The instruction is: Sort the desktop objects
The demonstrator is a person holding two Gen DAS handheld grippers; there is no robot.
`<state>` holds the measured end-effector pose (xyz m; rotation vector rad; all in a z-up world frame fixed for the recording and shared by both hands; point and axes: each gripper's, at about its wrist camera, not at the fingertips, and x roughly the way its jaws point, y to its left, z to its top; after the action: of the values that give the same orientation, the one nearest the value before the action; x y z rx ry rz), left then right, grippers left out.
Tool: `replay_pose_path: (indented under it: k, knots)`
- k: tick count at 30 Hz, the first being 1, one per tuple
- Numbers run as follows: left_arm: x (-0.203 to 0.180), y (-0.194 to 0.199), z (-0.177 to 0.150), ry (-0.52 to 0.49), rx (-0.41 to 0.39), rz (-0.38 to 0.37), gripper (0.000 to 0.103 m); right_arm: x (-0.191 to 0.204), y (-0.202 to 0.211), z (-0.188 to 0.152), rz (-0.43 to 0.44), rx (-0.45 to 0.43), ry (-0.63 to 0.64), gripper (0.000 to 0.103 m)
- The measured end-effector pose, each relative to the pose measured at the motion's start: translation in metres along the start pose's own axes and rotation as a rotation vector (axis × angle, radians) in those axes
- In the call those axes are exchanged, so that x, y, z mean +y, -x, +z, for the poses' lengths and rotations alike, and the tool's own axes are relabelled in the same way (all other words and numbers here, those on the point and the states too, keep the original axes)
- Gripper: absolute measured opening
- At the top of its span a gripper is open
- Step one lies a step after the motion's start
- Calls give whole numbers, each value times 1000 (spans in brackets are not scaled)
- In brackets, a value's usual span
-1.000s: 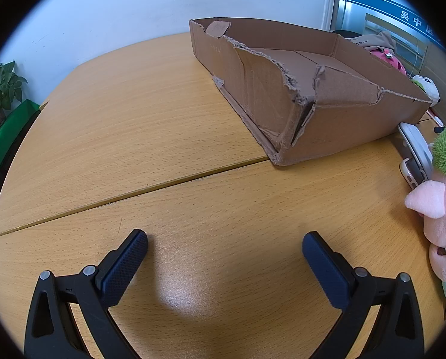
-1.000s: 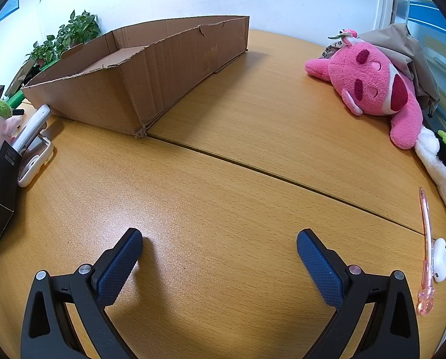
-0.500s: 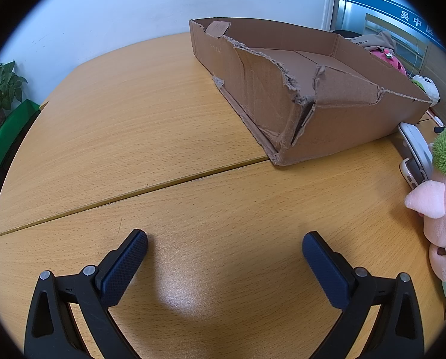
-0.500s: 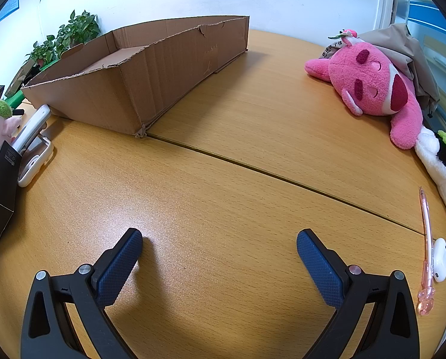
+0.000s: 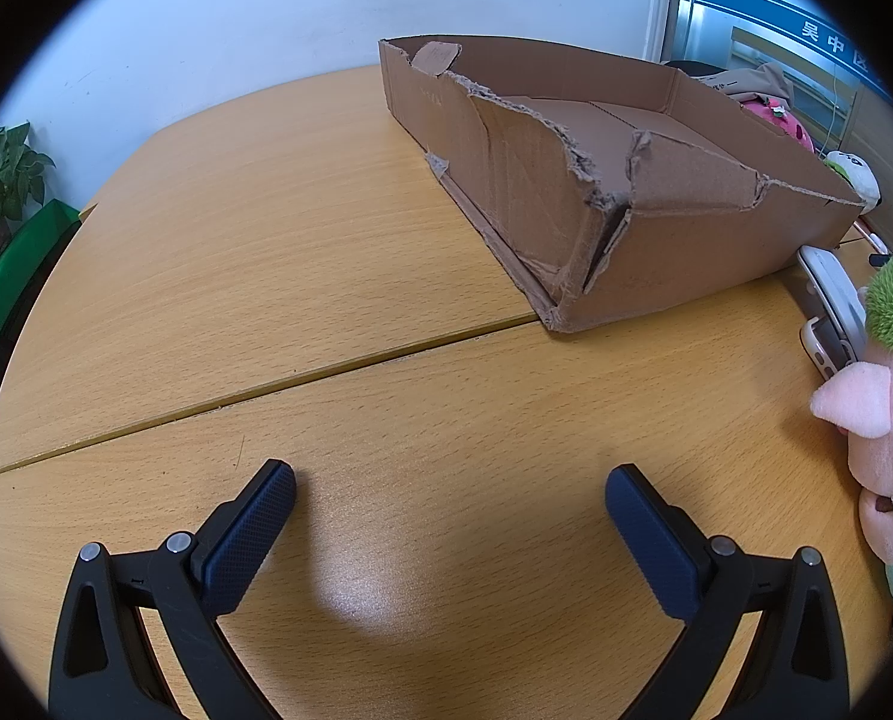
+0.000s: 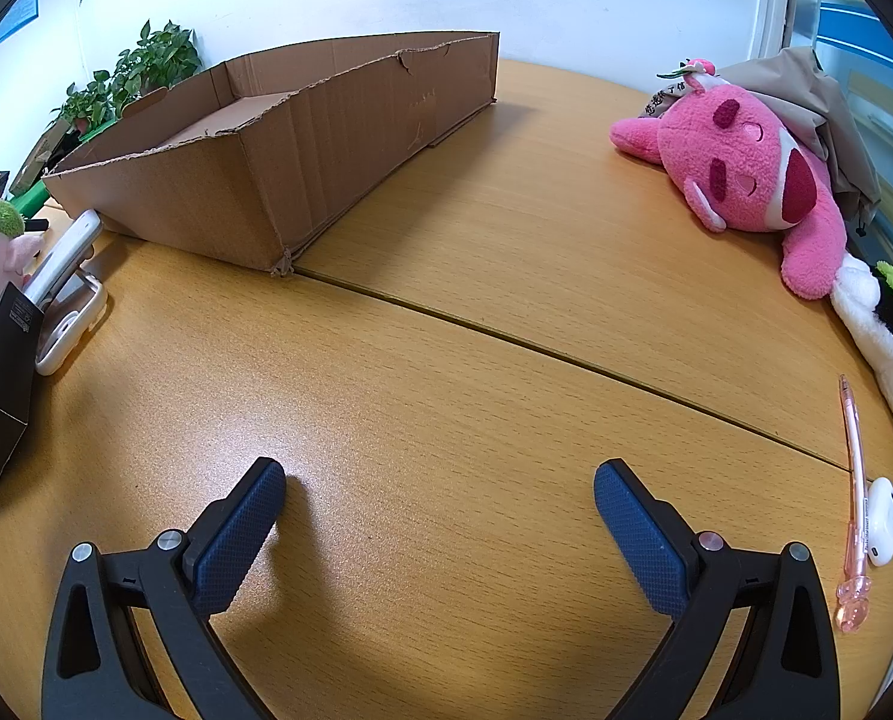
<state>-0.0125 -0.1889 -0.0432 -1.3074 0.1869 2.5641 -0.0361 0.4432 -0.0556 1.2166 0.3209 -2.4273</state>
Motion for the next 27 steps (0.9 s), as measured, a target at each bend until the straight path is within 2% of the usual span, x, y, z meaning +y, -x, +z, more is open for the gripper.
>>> replay_pose_path:
  k: [18, 23, 27]
  knots:
    - [0, 0, 1, 7, 0, 5, 103, 0, 0, 0, -3, 0, -4, 103]
    - [-1, -2, 2, 45, -1, 32, 103, 0, 0, 0, -3, 1, -4, 103]
    - [-10, 6, -8, 133, -1, 96, 103, 1, -2, 3, -24, 1, -35, 103]
